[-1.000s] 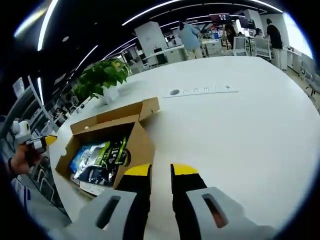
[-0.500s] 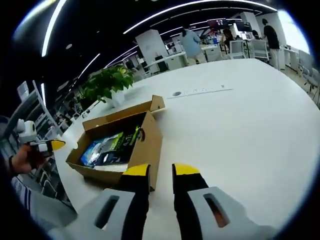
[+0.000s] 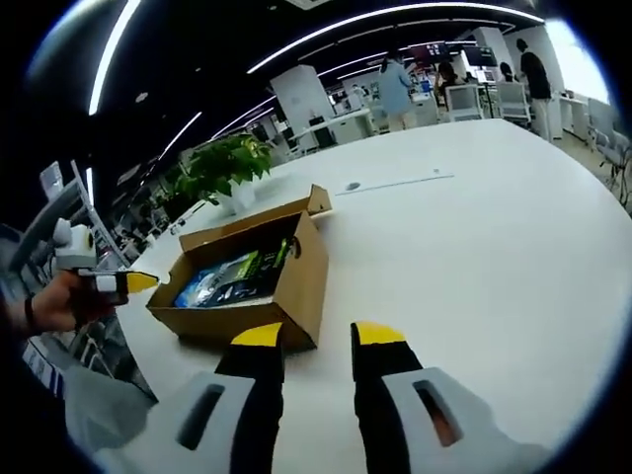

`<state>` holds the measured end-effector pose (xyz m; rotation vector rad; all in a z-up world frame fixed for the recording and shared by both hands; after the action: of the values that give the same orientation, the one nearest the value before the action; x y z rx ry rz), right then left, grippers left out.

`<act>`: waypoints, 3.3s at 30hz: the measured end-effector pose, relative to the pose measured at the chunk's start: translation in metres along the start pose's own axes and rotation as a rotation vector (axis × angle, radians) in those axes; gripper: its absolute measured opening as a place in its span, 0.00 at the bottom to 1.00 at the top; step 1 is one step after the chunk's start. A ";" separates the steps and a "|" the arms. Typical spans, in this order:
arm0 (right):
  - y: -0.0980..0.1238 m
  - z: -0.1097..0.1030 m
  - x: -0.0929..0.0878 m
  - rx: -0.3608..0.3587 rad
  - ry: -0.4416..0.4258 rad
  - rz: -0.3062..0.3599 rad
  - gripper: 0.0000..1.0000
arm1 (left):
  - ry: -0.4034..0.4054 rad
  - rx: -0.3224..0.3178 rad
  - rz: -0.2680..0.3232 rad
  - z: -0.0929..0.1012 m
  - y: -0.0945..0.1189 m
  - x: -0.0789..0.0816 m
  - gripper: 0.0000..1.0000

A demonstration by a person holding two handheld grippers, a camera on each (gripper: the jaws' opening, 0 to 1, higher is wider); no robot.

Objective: Operate the shoe box by opening the lid, removing the specified soft item, and placing it in the target area until the item is outside and the box remains undamaged.

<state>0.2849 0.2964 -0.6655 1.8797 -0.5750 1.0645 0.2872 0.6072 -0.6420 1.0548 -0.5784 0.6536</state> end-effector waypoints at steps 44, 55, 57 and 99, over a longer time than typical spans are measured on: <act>0.051 0.006 -0.035 -0.038 -0.043 -0.003 0.28 | 0.085 -0.114 -0.260 0.017 -0.081 -0.016 0.19; 0.050 0.002 -0.037 -0.038 -0.046 -0.024 0.26 | 0.140 -0.123 -0.230 0.012 -0.081 -0.013 0.05; 0.047 -0.001 -0.036 -0.027 -0.036 -0.030 0.26 | 0.117 -0.121 -0.222 0.014 -0.079 -0.012 0.03; -0.067 -0.084 0.040 0.168 0.094 -0.052 0.24 | 0.105 -0.092 -0.190 -0.034 -0.046 -0.011 0.02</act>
<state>0.3173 0.4035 -0.6421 1.9662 -0.3909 1.1912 0.3180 0.6203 -0.6900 0.9701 -0.4079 0.5080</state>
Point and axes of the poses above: the point that each gripper's makers call its tool centre point, and the gripper's own axes: y roughly backward along the fingers, z roughly to its right, x roughly out of its top, the point moved 5 cm from there along y, roughly backward along the fingers, and after that the axes turned 9 degrees about y, right-handed, at the moved point
